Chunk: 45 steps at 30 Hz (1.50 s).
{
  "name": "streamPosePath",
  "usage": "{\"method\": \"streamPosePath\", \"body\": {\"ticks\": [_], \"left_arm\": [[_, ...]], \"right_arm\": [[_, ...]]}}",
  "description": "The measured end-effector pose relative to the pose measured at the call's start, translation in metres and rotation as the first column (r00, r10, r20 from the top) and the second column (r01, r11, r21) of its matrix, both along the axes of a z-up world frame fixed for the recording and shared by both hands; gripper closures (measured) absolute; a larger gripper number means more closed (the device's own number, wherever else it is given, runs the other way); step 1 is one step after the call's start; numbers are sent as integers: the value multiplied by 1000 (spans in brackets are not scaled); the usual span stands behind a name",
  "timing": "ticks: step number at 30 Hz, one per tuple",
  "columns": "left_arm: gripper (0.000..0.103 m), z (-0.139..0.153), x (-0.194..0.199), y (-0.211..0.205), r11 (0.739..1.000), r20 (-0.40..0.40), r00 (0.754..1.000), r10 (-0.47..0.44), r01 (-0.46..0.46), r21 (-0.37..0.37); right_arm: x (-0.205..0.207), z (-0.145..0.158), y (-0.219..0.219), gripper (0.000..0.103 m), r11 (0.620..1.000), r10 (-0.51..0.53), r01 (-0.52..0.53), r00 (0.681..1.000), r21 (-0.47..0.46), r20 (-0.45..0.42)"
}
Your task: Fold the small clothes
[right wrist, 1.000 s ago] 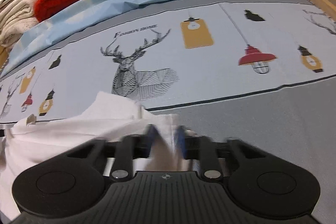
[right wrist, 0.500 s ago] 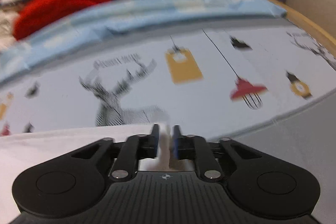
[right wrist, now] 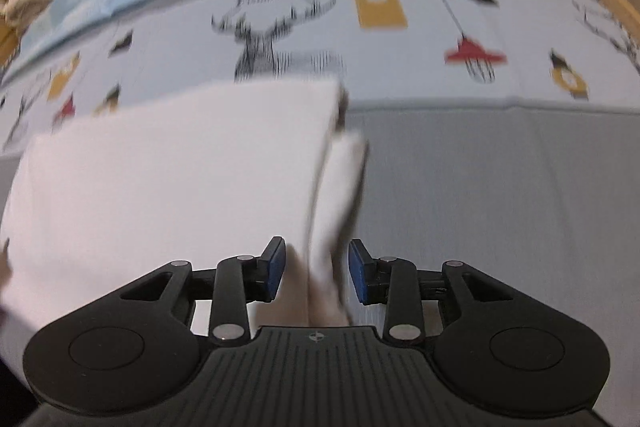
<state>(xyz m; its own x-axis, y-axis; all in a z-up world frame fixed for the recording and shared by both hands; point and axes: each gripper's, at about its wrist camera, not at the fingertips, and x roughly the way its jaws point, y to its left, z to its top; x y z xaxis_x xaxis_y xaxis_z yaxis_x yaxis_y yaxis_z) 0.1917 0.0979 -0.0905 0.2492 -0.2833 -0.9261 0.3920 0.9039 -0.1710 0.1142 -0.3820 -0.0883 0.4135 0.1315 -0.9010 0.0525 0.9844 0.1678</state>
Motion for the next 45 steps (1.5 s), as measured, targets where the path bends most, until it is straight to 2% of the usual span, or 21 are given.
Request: {"method": "streamPosePath", "body": {"ticks": [3,5,6,7,8,12,15,17,19,21,22,24,26,29,31,33,38,42,43,44,45], "left_arm": [[68,-13,-22,-3,996,-37,998,-45,48,74],[89,-19,-35,-2,993,-56,998,-33,39,108],[92,-19,-41,-3,992,-54,998,-33,39,116],[96,-18,-47,-5,991,-45,998,-37,42,127],[96,-17,-51,-6,990,-38,998,-39,44,137],[97,-11,-58,2,990,-29,998,48,-44,137],[97,-15,-64,9,988,-57,994,90,-82,133],[88,-20,-66,6,984,-76,994,74,-60,169],[71,-15,-69,8,981,-28,998,62,-55,186],[71,-1,-68,13,985,39,996,82,-87,150],[71,7,-67,16,990,68,994,90,-97,103],[72,16,-65,15,996,92,992,83,-86,35],[72,13,-64,7,999,90,995,42,-45,29],[72,-9,-58,-6,995,26,999,-28,25,95],[69,-30,-59,-10,976,-25,999,-32,36,215],[66,-32,-58,-9,974,-31,999,-19,25,227],[66,-7,-52,-4,990,55,998,19,-27,141],[66,-13,-41,-10,988,37,998,41,-46,145],[64,-20,-40,-10,983,11,999,52,-53,177],[56,-25,-41,-9,978,-8,998,64,-61,198],[54,-26,-39,-7,977,-13,996,83,-79,199]], "right_arm": [[-17,-8,3,65,999,33,-33,997,6,-67],[-26,-11,7,65,998,59,-59,993,-4,-100],[-30,-12,10,66,997,71,-73,992,-8,-107],[-33,-12,12,84,996,83,-85,990,-13,-111],[-35,-12,12,99,995,98,-99,988,-8,-118],[-41,1,3,100,999,28,-26,995,20,-96],[-44,-4,0,100,999,-33,35,989,10,-145],[-45,-6,11,99,999,-12,5,987,-49,-160],[-48,-1,18,89,992,-27,10,990,-123,-137],[-51,14,22,84,982,-48,36,997,-185,-60],[-53,22,24,83,978,-50,48,999,-203,-6],[-54,30,25,82,980,-56,67,997,-189,62],[-52,33,29,79,985,-54,68,994,-158,93],[-43,18,40,71,989,-12,16,999,-147,31],[-37,-4,47,71,973,13,-35,995,-227,-96],[-37,-20,47,71,959,-9,-48,980,-281,-197],[-30,-4,42,70,972,-52,33,996,-234,-75],[-29,-27,41,55,953,-70,4,975,-301,-210],[-28,-26,40,50,950,-80,12,976,-313,-204],[-26,-24,40,50,949,-83,18,977,-315,-196],[-26,-20,39,50,947,-88,26,979,-320,-182]]}}
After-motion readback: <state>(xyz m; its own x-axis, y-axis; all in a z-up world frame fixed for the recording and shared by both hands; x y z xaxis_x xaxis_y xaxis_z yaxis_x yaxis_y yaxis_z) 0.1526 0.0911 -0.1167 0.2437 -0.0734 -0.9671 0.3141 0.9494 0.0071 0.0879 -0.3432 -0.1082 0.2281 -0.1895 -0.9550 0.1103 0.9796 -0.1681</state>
